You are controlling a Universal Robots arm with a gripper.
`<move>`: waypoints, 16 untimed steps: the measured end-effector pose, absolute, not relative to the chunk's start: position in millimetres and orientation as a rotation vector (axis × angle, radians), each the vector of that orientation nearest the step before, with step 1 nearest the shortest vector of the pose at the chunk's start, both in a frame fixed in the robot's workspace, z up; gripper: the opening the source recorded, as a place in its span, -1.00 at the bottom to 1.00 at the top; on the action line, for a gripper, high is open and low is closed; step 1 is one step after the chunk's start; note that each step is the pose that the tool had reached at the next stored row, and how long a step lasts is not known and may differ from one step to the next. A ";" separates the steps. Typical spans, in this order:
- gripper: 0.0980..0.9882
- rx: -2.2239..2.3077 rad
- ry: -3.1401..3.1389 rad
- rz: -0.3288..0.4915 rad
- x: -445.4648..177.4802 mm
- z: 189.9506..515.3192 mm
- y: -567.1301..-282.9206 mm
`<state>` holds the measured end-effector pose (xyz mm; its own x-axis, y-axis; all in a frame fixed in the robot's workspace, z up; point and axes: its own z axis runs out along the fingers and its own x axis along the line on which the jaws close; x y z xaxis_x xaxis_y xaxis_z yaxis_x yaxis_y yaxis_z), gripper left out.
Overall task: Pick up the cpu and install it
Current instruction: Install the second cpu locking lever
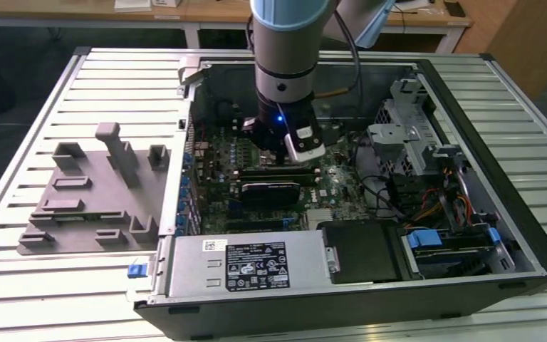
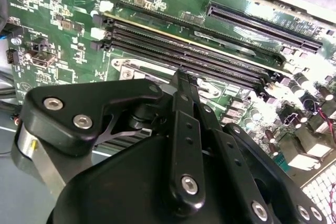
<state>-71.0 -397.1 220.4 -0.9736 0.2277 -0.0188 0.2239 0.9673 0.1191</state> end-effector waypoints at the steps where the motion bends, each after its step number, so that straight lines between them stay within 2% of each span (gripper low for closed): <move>1: -0.98 0.353 3.084 0.189 -71.4 219.8 -397.7; 16: -0.98 0.343 3.086 0.213 -80.1 215.5 -403.4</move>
<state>-80.1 -403.4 215.5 -0.9753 0.2202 -0.0139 0.2162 0.9664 0.1390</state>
